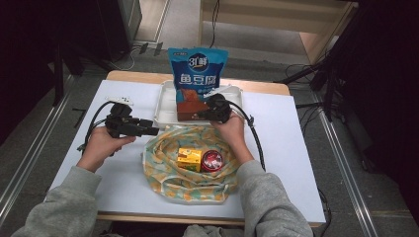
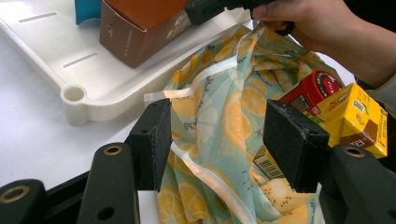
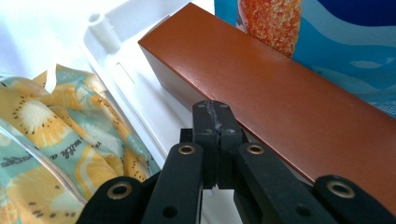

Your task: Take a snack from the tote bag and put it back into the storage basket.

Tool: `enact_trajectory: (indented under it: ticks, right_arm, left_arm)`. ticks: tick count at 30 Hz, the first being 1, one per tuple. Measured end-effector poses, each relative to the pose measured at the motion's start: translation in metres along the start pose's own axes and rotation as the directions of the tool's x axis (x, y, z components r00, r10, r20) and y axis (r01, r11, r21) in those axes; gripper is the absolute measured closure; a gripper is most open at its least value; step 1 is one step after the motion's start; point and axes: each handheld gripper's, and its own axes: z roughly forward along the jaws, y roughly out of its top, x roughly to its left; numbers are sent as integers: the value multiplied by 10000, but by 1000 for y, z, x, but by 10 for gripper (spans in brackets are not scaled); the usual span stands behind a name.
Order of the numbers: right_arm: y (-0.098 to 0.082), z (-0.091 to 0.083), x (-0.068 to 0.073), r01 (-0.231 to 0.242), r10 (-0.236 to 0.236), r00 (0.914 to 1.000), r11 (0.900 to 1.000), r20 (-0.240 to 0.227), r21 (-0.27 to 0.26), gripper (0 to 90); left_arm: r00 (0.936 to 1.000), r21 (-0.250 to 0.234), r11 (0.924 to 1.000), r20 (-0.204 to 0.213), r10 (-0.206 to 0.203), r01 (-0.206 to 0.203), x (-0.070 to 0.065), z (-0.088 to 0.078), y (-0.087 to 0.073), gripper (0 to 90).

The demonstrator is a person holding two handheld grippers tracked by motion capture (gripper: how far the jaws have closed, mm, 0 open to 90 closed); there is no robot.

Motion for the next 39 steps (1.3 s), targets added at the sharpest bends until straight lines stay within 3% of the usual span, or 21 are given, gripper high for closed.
enact_trajectory:
  ticks: [17, 21, 25, 39]
  right_arm:
    - [2, 7, -1, -65, 76, 9996, 9992, 276, -390, 900]
    - [-1, 15, -1, -89, 85, 9988, 9999, 489, 78, 900]
    - [-4, 18, -5, -390, 389, 9986, 9992, 370, 20, 900]
    - [0, 25, -10, -831, 850, 9943, 9961, 646, -308, 900]
  left_arm:
    - [10000, 5, 10000, 37, -1, 1, 0, 0, 0, 427]
    - [10000, -1, 10000, 23, 27, -27, 0, 0, 0, 427]
    - [10000, -26, 10000, 18, -8, 8, 0, -1, 0, 427]
    - [10000, 60, 10000, 71, 32, -32, -1, 1, 0, 427]
